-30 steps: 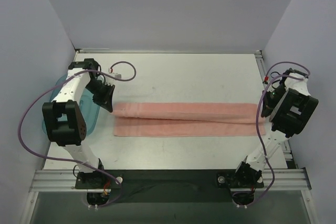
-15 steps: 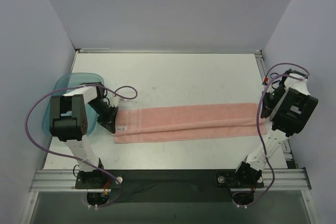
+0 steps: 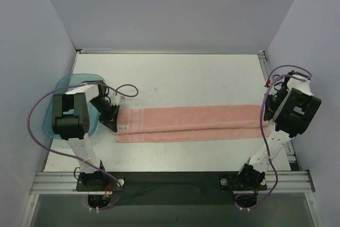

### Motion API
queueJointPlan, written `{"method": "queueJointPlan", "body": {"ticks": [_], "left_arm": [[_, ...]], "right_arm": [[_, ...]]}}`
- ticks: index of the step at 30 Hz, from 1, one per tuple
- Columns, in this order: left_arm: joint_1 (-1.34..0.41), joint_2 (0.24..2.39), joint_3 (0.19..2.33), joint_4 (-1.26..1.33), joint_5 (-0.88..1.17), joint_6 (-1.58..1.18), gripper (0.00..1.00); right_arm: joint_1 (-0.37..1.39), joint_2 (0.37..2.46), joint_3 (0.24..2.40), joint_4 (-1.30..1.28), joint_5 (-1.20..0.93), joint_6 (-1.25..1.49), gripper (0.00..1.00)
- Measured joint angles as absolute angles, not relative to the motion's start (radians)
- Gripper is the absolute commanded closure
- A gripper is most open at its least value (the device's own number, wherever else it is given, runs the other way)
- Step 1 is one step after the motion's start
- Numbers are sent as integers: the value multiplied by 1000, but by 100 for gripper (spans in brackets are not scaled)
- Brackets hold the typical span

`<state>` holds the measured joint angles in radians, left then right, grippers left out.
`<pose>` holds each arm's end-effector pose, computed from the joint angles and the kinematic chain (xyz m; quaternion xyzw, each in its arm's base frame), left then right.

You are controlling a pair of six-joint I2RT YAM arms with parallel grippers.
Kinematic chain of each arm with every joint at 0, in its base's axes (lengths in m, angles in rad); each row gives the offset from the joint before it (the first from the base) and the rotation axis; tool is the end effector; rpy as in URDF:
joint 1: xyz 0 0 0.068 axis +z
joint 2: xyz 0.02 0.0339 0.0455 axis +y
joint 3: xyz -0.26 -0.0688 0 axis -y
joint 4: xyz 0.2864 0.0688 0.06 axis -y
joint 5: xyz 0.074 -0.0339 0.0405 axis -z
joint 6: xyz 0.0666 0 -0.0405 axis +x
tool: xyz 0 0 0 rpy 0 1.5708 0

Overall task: Roll the towels
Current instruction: Fold the towel

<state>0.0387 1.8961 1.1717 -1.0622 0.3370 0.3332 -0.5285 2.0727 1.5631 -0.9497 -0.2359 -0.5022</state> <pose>0.3286 -0.0093 0.0813 -0.1259 -0.9721 0.1835 0.0735 0.3876 -0.2083 0.1162 0.0065 0.9915 0.0750 0.1060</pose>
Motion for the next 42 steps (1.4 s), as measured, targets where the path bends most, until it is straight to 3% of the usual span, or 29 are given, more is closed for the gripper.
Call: {"method": "queueJointPlan", "body": {"ticks": [14, 26, 32, 42], "left_arm": [[8, 1990, 1418, -1034, 300, 300, 100], [16, 1900, 1646, -1231, 367, 367, 100], [23, 1883, 1608, -1294, 395, 420, 100], [22, 1931, 1328, -1185, 360, 416, 100]], "right_arm": [[-529, 2074, 1552, -943, -236, -503, 100], [-534, 2016, 1552, -957, -244, -518, 100], [-552, 2016, 1552, -969, -244, -525, 100], [-559, 2035, 1549, -968, -242, -521, 100]]}}
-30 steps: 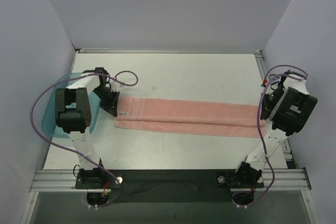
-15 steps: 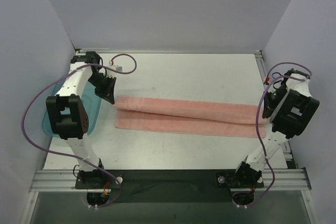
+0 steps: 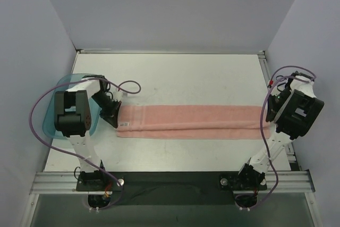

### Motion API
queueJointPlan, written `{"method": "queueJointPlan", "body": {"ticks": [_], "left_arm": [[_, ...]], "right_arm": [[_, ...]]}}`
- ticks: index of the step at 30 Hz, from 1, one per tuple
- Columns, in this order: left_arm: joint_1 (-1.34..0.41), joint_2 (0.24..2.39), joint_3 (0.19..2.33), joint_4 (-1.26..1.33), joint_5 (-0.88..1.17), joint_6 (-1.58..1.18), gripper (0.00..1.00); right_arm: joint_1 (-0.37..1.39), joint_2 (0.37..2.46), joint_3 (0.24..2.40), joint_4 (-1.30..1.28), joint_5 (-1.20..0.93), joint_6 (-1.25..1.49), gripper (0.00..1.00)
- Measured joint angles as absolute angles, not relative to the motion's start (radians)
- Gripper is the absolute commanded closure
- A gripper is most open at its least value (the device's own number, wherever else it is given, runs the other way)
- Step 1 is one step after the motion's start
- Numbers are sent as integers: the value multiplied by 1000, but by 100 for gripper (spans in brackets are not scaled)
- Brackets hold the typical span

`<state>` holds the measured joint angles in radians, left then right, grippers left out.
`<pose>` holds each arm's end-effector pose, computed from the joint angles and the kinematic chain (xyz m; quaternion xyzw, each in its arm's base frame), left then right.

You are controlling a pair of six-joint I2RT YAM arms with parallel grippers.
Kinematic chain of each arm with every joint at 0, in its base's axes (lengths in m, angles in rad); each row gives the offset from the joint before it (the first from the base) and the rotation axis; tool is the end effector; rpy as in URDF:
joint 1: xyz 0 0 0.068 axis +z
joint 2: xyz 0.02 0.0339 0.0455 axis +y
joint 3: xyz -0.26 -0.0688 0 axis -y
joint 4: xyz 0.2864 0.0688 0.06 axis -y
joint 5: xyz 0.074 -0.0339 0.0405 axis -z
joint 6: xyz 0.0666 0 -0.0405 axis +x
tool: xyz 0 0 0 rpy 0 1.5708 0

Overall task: Roll the towels
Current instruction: Fold the towel

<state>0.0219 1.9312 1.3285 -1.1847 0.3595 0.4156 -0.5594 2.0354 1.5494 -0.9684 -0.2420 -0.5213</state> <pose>0.3528 -0.0157 0.1107 -0.1724 -0.9630 0.1966 0.0652 0.3762 -0.2167 0.1275 0.0119 0.9910 0.0736 0.1115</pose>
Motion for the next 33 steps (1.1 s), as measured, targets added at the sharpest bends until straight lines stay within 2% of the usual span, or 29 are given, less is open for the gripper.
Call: {"method": "queueJointPlan", "body": {"ticks": [9, 23, 33], "left_arm": [[19, 1988, 1296, -1117, 327, 342, 100], [14, 2028, 1412, -1090, 299, 318, 100], [14, 1882, 1315, -1048, 299, 384, 98]], "right_arm": [[-555, 2061, 1533, -953, -224, -521, 100], [-541, 2080, 1529, -942, -223, -514, 100], [-543, 2011, 1459, -937, -224, -610, 99]]}}
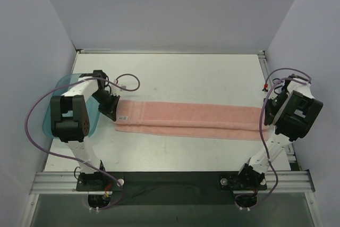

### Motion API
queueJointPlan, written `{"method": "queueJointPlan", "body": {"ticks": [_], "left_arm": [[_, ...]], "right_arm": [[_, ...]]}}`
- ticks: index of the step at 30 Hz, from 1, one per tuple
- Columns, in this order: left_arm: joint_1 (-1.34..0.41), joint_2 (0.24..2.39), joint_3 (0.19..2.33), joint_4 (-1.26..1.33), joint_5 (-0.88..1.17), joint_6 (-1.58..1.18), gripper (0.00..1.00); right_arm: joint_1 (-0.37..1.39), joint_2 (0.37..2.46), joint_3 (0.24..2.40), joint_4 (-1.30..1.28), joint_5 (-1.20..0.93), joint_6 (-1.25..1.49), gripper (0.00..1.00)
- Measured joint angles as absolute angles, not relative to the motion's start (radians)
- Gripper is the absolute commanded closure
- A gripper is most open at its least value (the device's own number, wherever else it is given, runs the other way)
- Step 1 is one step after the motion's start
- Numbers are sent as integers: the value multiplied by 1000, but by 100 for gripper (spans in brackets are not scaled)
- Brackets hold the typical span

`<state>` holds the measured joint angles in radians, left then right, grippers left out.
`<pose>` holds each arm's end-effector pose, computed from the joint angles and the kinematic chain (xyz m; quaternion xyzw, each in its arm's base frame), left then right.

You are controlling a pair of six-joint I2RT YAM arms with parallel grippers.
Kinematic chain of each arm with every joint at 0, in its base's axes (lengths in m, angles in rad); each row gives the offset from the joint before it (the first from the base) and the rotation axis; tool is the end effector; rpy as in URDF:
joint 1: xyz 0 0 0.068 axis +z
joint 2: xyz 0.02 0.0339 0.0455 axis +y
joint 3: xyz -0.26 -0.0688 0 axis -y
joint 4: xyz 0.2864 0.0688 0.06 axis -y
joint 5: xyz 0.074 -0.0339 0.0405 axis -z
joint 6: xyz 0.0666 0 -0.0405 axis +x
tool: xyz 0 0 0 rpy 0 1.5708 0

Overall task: Roll the towels
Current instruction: Fold the towel

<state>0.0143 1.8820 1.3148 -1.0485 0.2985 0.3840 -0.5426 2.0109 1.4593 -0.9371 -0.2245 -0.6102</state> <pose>0.3675 -0.0143 0.1202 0.1784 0.9724 -0.1501 0.0076 0.3652 -0.2029 0.1113 -0.0381 0.9921 0.0716 0.0952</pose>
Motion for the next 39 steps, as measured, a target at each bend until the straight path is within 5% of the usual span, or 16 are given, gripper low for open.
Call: {"method": "queueJointPlan", "body": {"ticks": [4, 6, 11, 13, 16, 27, 39], "left_arm": [[14, 1810, 1266, -1035, 300, 431, 87], [14, 1779, 1230, -1032, 302, 459, 74], [19, 1720, 1161, -1036, 290, 538, 60], [20, 1689, 1143, -1037, 290, 567, 53], [20, 1644, 1130, -1044, 293, 610, 49], [-72, 1549, 1149, -1023, 352, 579, 54], [-162, 1778, 1153, -882, 275, 359, 60]], "right_arm": [[-548, 1965, 1421, -933, -228, -666, 88], [-555, 1939, 1398, -931, -232, -699, 79], [-595, 1895, 1369, -910, -206, -780, 76], [-609, 1882, 1365, -902, -198, -798, 62], [-624, 1854, 1350, -898, -191, -832, 56], [-551, 1803, 1356, -962, -281, -721, 63], [-452, 2024, 1386, -908, -206, -539, 65]]}}
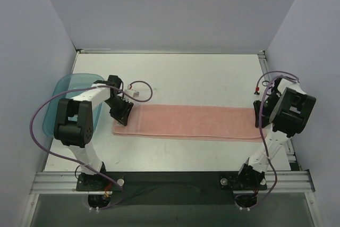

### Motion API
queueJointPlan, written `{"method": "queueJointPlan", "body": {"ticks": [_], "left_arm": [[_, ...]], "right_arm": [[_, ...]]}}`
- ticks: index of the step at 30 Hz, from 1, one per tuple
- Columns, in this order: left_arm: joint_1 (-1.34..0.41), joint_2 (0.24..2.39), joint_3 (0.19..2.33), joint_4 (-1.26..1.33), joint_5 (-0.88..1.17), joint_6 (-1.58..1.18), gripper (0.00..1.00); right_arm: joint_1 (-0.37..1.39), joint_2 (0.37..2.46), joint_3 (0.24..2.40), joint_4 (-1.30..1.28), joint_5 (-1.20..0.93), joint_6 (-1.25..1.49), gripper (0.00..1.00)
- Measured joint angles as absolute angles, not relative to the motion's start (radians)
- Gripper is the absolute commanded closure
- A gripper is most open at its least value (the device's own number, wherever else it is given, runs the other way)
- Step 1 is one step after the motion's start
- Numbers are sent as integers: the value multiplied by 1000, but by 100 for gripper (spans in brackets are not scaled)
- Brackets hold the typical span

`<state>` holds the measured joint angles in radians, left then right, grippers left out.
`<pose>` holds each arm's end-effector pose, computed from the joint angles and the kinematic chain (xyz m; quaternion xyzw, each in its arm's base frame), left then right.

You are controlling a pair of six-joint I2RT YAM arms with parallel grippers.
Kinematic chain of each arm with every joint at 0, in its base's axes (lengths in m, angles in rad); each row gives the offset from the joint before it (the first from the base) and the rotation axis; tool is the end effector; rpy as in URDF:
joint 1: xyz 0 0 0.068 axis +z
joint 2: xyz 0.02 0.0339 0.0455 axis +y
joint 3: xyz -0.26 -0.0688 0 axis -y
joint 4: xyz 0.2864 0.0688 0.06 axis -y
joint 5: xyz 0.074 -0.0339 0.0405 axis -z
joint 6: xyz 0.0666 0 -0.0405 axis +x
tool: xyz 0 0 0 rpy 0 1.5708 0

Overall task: Roll the towels
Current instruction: Fold the towel

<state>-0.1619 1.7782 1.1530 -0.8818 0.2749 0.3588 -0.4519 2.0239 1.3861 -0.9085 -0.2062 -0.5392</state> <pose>0.3422 -0.0742 0.1111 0.2591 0.9556 -0.1332 0.0449 0.3685 -0.1637 0.0858 -0.0447 0.9936 0.0847 0.0597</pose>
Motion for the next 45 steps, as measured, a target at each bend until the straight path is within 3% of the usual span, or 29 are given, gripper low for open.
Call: {"method": "queueJointPlan", "body": {"ticks": [7, 12, 18, 24, 36, 39, 42, 43, 45], "left_arm": [[-163, 1862, 1235, -885, 262, 274, 60], [-162, 1867, 1268, -884, 273, 266, 50], [-162, 1815, 1271, -895, 337, 258, 38], [-164, 1746, 1286, -902, 366, 256, 36], [-164, 1741, 1291, -917, 371, 274, 36], [-164, 1741, 1293, -920, 371, 274, 35], [-164, 1741, 1293, -921, 371, 275, 35], [-164, 1741, 1293, -922, 371, 275, 35], [-164, 1741, 1293, -924, 371, 276, 35]], "right_arm": [[-410, 2141, 1584, -923, -143, -442, 62], [-394, 2131, 1617, -889, -145, -418, 47], [-461, 2020, 1570, -901, -164, -412, 49], [-535, 2015, 1565, -906, -176, -403, 51], [-469, 2140, 1562, -894, -191, -334, 52], [-449, 2145, 1567, -901, -161, -321, 55], [-443, 2149, 1570, -902, -141, -317, 69], [-443, 2151, 1571, -903, -137, -318, 82], [-443, 2151, 1571, -908, -140, -324, 94]]}}
